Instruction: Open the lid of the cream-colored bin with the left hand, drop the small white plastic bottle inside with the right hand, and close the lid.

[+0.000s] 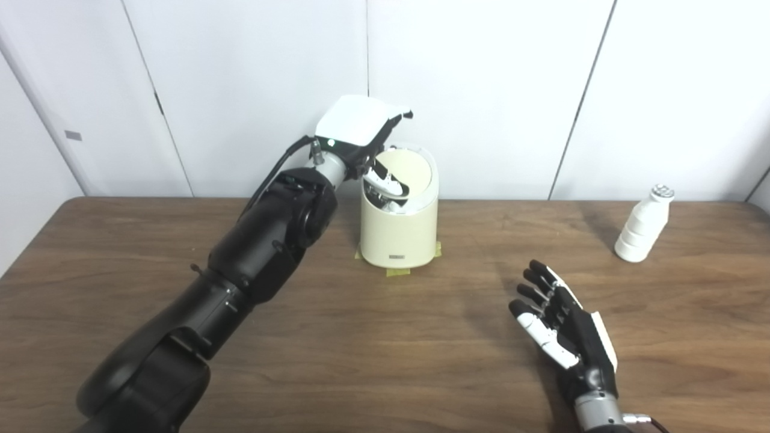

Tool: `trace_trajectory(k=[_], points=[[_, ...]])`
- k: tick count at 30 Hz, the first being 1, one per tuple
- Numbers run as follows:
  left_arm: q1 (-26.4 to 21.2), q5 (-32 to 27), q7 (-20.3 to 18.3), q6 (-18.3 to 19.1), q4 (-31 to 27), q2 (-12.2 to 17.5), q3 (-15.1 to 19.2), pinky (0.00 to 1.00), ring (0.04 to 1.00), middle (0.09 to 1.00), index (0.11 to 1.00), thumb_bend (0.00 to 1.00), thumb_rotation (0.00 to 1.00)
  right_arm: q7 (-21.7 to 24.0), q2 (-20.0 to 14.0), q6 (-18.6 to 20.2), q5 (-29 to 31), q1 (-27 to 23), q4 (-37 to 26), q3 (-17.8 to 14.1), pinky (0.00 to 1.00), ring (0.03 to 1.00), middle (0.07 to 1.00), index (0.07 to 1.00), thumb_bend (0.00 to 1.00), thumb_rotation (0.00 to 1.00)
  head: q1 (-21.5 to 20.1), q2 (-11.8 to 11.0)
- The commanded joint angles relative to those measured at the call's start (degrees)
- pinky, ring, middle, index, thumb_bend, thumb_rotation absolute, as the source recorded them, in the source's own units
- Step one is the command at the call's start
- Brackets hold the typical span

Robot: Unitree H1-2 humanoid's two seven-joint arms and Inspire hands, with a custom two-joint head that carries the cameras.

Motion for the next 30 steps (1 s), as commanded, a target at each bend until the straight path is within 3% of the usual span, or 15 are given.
trace_trajectory(k=[1,4,6,8,13,18,30], points=[[-2.2,-0.5,-1.0,0.9,-2.0,-0.3,1.3,0.75,0.852,0.871,0.907,0.93,0.14,0.0,0.3,-0.7,0.0,-1.2,-2.0,0.0,0.73,0.831,0.869,0.858,0.56,0.39,-0.1,0.0],[-2.0,-2.6,-2.3,1.9,-3.8,-0.8,3.7,0.77,0.888,0.898,0.911,0.92,0.13,-0.1,0.2,-0.6,-0.1,-1.3,-2.0,-0.1,0.72,0.833,0.872,0.861,0.56,0.40,-0.3,0.0],[-1.9,-4.6,-3.3,3.6,-5.8,-1.2,6.0,0.73,0.850,0.880,0.900,0.89,0.15,-0.1,0.3,-0.7,0.3,-1.2,-1.9,-0.2,0.72,0.832,0.871,0.861,0.56,0.39,-0.4,0.0],[-1.6,-7.0,-4.8,6.5,-8.6,-2.1,8.9,0.69,0.811,0.851,0.885,0.82,0.19,-0.1,0.2,-0.7,0.4,-1.2,-1.9,-0.3,0.73,0.835,0.872,0.863,0.56,0.38,-0.5,0.0],[-0.4,-12.9,-6.8,13.5,-16.6,-4.1,16.1,0.57,0.725,0.792,0.836,0.63,0.18,0.0,0.1,-1.2,1.0,-1.6,-1.6,-0.8,0.72,0.833,0.870,0.858,0.52,0.34,-0.6,-0.1],[3.1,-20.0,-7.5,18.1,-24.7,-5.5,22.6,0.55,0.688,0.762,0.818,0.54,0.14,0.3,0.3,-1.0,2.5,-1.7,-1.9,-1.3,0.73,0.834,0.871,0.857,0.52,0.32,-0.7,-0.1],[20.4,-26.2,-2.0,17.1,-36.9,-6.1,28.4,0.61,0.706,0.742,0.799,0.49,0.15,0.3,-0.2,-1.9,3.1,-1.9,-1.7,-1.7,0.73,0.836,0.865,0.857,0.52,0.32,-0.8,-0.2]])
